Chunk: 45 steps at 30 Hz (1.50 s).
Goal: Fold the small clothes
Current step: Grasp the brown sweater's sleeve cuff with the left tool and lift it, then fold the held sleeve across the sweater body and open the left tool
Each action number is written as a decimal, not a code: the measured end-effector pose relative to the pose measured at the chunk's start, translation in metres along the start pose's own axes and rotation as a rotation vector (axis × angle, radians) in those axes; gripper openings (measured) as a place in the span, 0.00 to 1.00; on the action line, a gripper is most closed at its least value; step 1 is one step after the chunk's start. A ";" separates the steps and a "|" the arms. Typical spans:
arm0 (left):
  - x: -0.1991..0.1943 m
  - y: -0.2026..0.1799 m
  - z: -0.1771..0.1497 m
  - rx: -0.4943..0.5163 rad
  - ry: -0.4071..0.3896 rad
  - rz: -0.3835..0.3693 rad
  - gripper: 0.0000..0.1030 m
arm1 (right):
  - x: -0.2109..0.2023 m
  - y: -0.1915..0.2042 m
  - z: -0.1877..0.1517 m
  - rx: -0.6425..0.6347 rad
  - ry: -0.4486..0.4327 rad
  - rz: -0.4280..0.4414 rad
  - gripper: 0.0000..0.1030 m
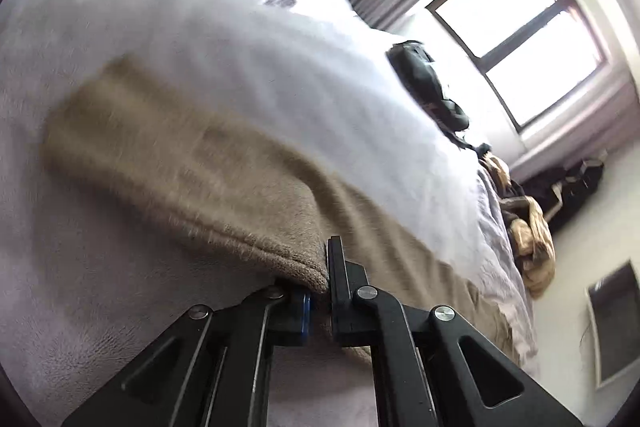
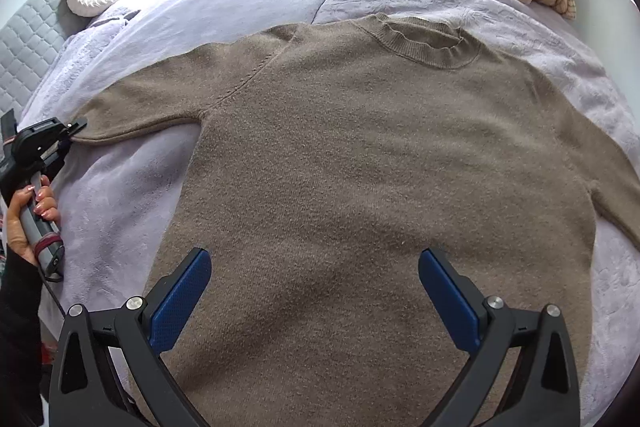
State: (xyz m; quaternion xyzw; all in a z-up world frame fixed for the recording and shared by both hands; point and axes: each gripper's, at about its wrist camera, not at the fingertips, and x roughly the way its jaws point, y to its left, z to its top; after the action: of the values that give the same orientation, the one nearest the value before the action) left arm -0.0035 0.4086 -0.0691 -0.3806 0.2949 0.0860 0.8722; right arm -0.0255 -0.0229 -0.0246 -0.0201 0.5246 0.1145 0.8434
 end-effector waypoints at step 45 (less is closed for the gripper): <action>0.086 -0.296 -0.117 0.721 0.220 -0.037 0.82 | -0.005 -0.100 0.032 -0.250 -0.212 -0.166 1.00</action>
State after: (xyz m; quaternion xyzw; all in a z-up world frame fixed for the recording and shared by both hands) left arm 0.1241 0.1128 -0.0004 -0.0613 0.3912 -0.0802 0.9148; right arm 0.0224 -0.1165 -0.0148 -0.1561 0.4111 0.1102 0.8914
